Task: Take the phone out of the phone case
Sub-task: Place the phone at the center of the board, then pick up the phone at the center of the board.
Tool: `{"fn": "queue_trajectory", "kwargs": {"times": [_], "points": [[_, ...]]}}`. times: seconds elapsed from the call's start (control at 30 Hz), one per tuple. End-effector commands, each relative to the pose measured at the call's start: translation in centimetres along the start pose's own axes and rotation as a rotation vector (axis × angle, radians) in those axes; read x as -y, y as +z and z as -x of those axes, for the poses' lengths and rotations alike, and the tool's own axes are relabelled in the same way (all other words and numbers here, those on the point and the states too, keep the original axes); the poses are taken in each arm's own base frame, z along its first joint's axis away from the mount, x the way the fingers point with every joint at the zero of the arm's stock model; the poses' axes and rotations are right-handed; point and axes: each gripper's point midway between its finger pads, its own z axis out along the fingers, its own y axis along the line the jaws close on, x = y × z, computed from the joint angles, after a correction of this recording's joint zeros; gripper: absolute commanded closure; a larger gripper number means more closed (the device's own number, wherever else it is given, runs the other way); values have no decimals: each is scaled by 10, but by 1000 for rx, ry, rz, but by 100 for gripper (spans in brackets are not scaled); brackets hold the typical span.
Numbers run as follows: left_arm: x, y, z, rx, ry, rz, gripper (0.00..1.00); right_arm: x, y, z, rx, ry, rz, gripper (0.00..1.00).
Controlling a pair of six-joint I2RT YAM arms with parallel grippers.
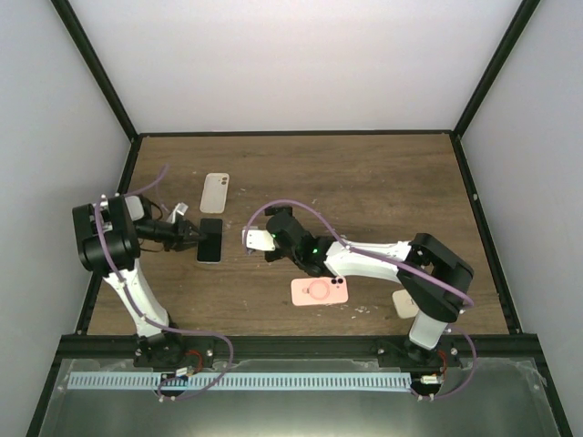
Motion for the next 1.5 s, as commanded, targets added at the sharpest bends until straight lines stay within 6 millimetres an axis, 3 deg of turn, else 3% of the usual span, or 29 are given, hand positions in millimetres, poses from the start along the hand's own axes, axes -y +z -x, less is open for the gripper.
{"fn": "queue_trajectory", "kwargs": {"times": [0.0, 0.1, 0.23, 0.3, 0.4, 0.57, 0.9, 1.13, 1.47], "points": [[-15, -1, 2, 3, 16, 93, 61, 6, -6, 1, 7, 42, 14, 0], [-16, -6, 2, 16, 41, 132, 48, 1, -8, 0, 7, 84, 72, 0], [-13, -17, 3, 56, 98, 196, 9, -12, -16, -2, 7, 158, 204, 0], [-10, -24, 6, 82, 128, 223, 0, -21, -25, -4, 8, 194, 284, 0], [2, -33, 10, 107, 180, 223, 0, -34, -37, -9, 13, 251, 401, 0], [46, -50, 19, 138, 314, 155, 0, -54, -65, -18, 45, 359, 616, 0], [125, -53, 29, 261, 671, 391, 0, -119, -111, -48, 31, 366, 862, 0], [162, -61, 41, 400, 665, 309, 0, -144, -114, -72, -33, 333, 871, 0], [172, -68, 46, 459, 736, 381, 0, -168, -99, -105, -138, 305, 812, 0]]}}
